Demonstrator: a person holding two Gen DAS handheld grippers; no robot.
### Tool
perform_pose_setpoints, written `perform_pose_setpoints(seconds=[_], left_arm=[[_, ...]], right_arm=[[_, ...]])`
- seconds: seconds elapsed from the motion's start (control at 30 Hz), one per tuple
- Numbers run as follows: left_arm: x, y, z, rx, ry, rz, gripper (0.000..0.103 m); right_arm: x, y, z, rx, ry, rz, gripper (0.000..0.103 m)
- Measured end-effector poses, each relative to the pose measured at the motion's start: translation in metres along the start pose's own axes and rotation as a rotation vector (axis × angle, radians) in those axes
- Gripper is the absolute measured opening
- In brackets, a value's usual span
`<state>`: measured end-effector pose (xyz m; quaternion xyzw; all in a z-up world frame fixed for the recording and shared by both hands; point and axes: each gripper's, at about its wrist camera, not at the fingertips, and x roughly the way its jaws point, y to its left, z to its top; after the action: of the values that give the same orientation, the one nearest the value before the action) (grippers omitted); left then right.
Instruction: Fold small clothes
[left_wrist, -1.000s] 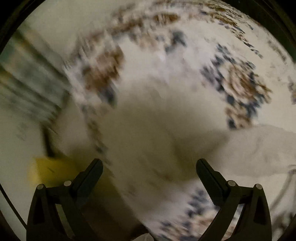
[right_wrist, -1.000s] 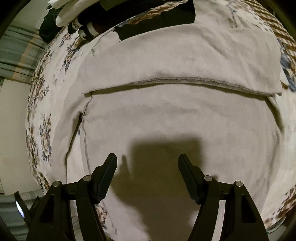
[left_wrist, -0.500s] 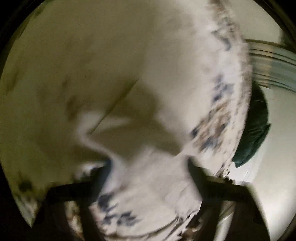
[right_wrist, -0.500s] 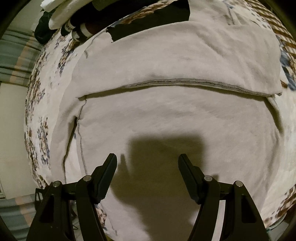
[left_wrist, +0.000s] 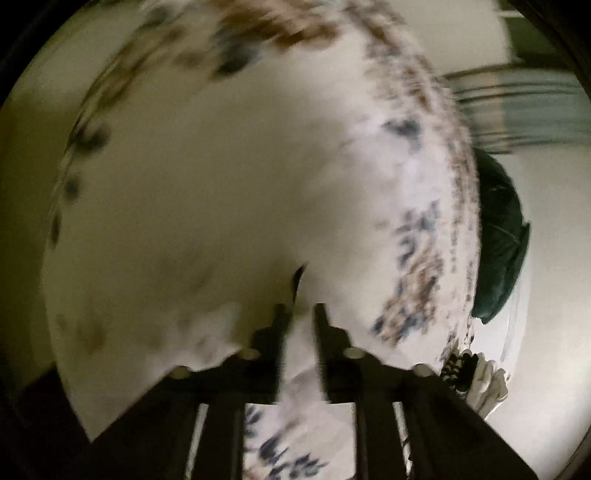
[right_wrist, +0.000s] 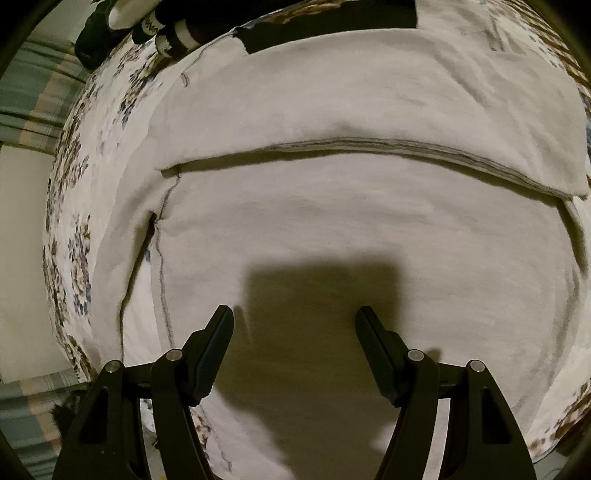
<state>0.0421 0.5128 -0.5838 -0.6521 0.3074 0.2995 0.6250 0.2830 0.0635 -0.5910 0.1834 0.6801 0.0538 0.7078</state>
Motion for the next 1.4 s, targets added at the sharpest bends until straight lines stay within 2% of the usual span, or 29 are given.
perform_pose_setpoints(seconds=[0.07,0.13,0.23,0.3,0.37,0.5,0.53,0.57,0.6,0.63,0.7,0.83,0.97,1.0,1.03,1.1,1.17,1.27,1.4], left_arm=[[0.001,0.014,-0.008,-0.055,0.019,-0.009,0.041],[0.003,0.024,-0.015,-0.106,0.025,-0.026,0.051],[0.012,0.028,-0.019,-0.141,0.029,-0.061,0.054],[0.019,0.018,-0.015,-0.104,0.022,-0.066,0.06],[0.022,0.007,-0.015,-0.066,0.013,-0.059,0.077],[0.026,-0.02,-0.023,0.065,-0.022,0.06,0.077],[0.026,-0.026,-0.025,0.094,-0.05,0.081,0.067],[0.025,-0.029,-0.026,0.111,-0.066,0.097,0.03],[0.028,-0.033,-0.025,0.134,-0.064,0.118,0.009],[0.03,-0.035,-0.023,0.14,-0.056,0.121,0.006],[0.025,-0.04,-0.022,0.153,-0.083,0.128,0.005],[0.009,-0.073,-0.022,0.273,-0.1,0.124,0.005],[-0.018,-0.122,-0.028,0.431,-0.11,0.096,0.005],[-0.023,-0.136,-0.031,0.477,-0.117,0.085,0.005],[-0.029,-0.153,-0.036,0.528,-0.125,0.075,0.005],[-0.039,-0.183,-0.048,0.621,-0.134,0.056,0.005],[-0.048,-0.214,-0.067,0.72,-0.138,0.037,0.005],[-0.059,-0.254,-0.106,0.849,-0.136,-0.007,0.005],[-0.064,-0.3,-0.178,1.009,-0.116,-0.068,0.005]], right_arm=[[0.0,0.005,0.002,-0.005,-0.001,0.002,0.071],[-0.001,0.011,0.004,-0.018,-0.002,0.002,0.071],[0.0,0.017,0.008,-0.036,-0.003,-0.007,0.071],[0.0,0.017,0.01,-0.036,0.0,-0.017,0.071],[-0.001,0.015,0.011,-0.026,0.0,-0.025,0.071],[-0.003,0.006,0.015,-0.002,-0.009,-0.075,0.071],[-0.003,0.002,0.015,0.011,-0.01,-0.08,0.071],[-0.003,0.0,0.016,0.025,-0.01,-0.082,0.071],[-0.003,-0.003,0.017,0.039,-0.009,-0.083,0.071],[-0.003,-0.005,0.018,0.052,-0.01,-0.087,0.071],[-0.005,-0.007,0.02,0.066,-0.015,-0.098,0.071],[-0.01,-0.009,0.021,0.085,-0.03,-0.149,0.071],[-0.015,-0.013,0.024,0.1,-0.05,-0.29,0.071],[-0.017,-0.014,0.025,0.1,-0.066,-0.336,0.077],[-0.02,-0.016,0.027,0.099,-0.089,-0.38,0.088],[-0.023,-0.019,0.031,0.096,-0.114,-0.402,0.097],[-0.024,-0.024,0.037,0.084,-0.117,-0.436,0.097],[-0.028,-0.031,0.044,0.07,-0.13,-0.438,0.098],[-0.041,-0.053,0.055,0.07,-0.122,-0.352,0.098]])
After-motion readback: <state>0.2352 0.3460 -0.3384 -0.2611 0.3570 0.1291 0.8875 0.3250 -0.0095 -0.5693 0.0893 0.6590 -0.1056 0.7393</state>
